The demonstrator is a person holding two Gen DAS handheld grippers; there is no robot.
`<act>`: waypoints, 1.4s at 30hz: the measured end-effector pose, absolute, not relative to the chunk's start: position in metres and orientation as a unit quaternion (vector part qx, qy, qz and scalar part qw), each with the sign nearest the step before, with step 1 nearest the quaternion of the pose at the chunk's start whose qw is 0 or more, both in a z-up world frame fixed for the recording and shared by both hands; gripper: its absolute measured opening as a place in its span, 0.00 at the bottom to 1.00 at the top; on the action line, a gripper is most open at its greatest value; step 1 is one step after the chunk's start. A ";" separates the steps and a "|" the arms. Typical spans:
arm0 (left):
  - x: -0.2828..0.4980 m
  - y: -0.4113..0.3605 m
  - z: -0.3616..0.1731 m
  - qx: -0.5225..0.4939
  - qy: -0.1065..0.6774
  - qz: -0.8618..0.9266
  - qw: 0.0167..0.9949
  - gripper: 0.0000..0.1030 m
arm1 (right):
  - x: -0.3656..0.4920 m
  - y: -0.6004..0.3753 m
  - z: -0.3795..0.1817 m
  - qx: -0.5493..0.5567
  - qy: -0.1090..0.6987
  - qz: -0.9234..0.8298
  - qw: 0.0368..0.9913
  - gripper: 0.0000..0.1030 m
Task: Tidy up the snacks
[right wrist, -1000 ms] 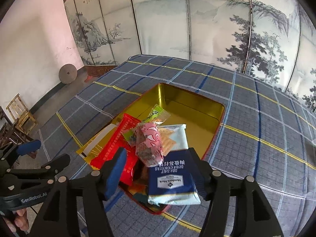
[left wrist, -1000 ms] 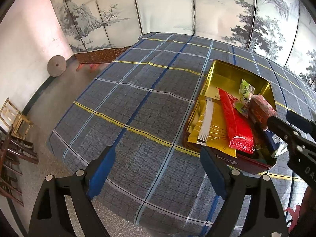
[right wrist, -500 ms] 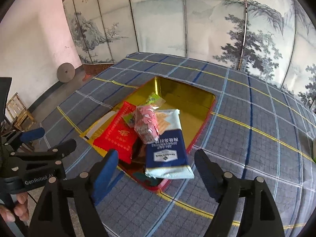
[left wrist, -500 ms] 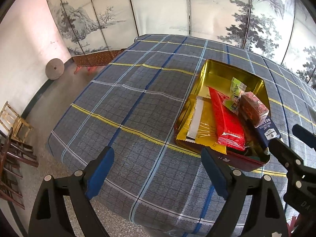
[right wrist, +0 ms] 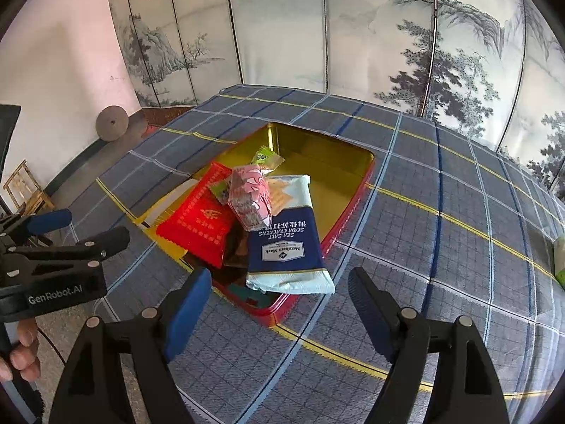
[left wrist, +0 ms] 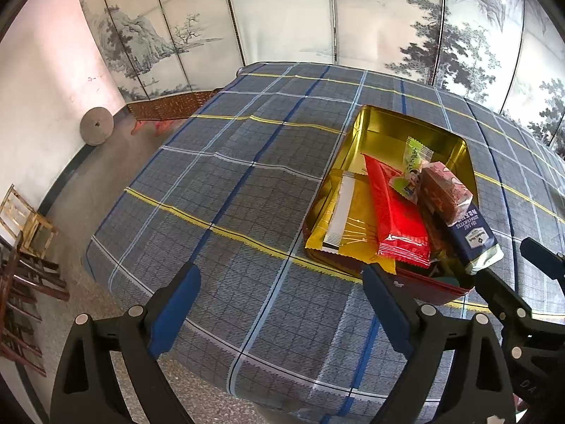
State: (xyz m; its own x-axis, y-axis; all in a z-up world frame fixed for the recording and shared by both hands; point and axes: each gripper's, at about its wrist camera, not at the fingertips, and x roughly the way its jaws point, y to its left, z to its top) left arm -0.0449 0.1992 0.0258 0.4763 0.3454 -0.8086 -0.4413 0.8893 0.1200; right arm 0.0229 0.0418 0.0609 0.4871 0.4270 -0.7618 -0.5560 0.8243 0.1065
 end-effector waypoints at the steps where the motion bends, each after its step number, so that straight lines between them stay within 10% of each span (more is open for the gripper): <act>1: -0.045 0.199 0.026 -0.052 0.457 0.230 0.858 0.89 | 0.023 0.042 0.061 -0.077 0.418 0.287 0.858 0.79; 42: -0.041 0.192 0.019 -0.054 0.462 0.222 0.857 0.89 | 0.019 0.045 0.052 -0.090 0.432 0.289 0.849 0.79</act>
State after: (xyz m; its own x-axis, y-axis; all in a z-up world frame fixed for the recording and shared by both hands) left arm -0.0407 0.1920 0.0189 0.4741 0.3297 -0.8164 -0.4301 0.8958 0.1120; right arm 0.0195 0.0445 0.0524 0.4590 0.4129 -0.7867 -0.5692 0.8165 0.0964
